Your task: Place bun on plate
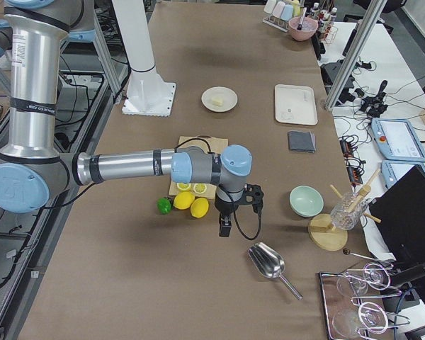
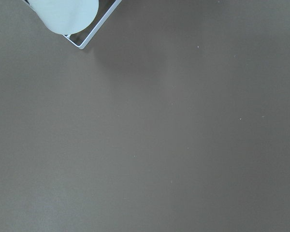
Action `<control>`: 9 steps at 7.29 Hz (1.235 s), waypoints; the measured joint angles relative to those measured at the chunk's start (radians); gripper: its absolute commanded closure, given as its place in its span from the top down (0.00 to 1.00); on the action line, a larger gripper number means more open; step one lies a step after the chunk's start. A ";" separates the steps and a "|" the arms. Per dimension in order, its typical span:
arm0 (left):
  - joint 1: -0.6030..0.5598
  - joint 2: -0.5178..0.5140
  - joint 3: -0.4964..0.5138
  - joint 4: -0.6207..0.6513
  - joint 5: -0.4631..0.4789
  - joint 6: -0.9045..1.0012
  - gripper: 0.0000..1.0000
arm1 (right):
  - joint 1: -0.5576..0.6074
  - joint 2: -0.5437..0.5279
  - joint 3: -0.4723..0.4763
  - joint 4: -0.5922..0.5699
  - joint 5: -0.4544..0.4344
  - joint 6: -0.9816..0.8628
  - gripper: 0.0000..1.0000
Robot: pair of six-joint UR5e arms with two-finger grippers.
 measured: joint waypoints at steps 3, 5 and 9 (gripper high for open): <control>0.001 0.013 -0.007 -0.002 0.003 0.006 0.98 | 0.000 -0.004 -0.002 -0.007 -0.007 -0.003 1.00; 0.007 0.026 0.007 -0.003 0.002 0.006 0.98 | 0.001 -0.026 -0.003 -0.007 -0.010 -0.003 1.00; 0.007 0.033 0.006 -0.004 0.024 0.004 0.98 | 0.015 -0.058 -0.008 -0.011 -0.002 0.004 1.00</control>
